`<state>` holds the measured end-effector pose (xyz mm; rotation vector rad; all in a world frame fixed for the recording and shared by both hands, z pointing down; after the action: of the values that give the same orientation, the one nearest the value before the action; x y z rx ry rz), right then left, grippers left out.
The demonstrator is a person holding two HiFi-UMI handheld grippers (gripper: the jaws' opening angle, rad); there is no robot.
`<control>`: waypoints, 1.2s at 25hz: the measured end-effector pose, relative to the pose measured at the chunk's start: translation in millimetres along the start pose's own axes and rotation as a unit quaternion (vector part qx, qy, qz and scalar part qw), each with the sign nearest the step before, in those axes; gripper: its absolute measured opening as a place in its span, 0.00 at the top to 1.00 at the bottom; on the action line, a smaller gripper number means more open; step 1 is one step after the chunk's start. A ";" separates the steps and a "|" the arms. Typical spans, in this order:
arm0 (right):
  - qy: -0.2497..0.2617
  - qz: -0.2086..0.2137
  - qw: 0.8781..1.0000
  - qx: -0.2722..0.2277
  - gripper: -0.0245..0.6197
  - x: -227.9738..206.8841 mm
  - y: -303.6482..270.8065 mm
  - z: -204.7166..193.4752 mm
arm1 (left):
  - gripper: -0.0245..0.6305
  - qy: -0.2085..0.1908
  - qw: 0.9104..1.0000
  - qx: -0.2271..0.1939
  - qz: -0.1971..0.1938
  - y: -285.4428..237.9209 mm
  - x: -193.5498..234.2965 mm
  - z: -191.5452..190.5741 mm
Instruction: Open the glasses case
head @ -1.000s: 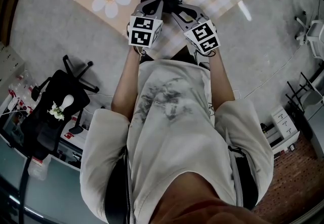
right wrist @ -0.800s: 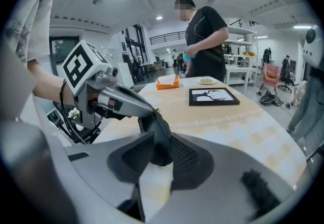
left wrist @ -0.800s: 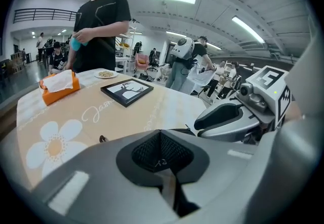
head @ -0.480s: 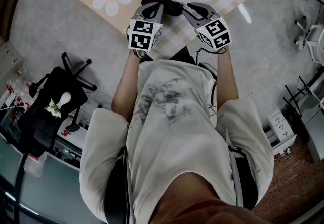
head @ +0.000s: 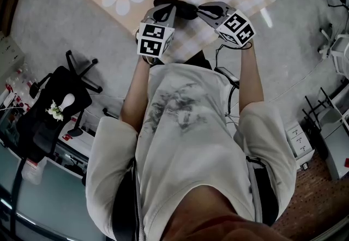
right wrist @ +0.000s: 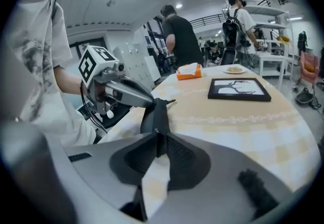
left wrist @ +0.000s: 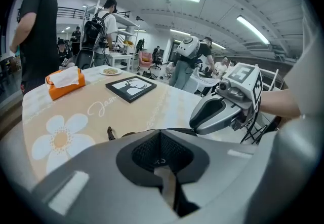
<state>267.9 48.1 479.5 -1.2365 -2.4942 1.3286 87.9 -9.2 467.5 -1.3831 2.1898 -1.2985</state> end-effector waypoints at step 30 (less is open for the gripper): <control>0.018 0.088 0.996 0.001 0.94 102.2 -61.7 44.7 | 0.96 0.009 0.999 -0.046 0.024 52.7 44.7 -54.3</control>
<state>142.7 67.7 465.2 -1.4956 -2.4057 1.3307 0.0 -7.6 468.1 -1.3477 2.3072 -1.2118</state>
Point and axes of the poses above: the fingertips, and each gripper's own axes: y backward along the fingers, x to its left, z out of its top, the point moved 9 cm from there along y, backward along the fingers, and after that the axes turned 9 degrees about x, right-handed, at the moved point
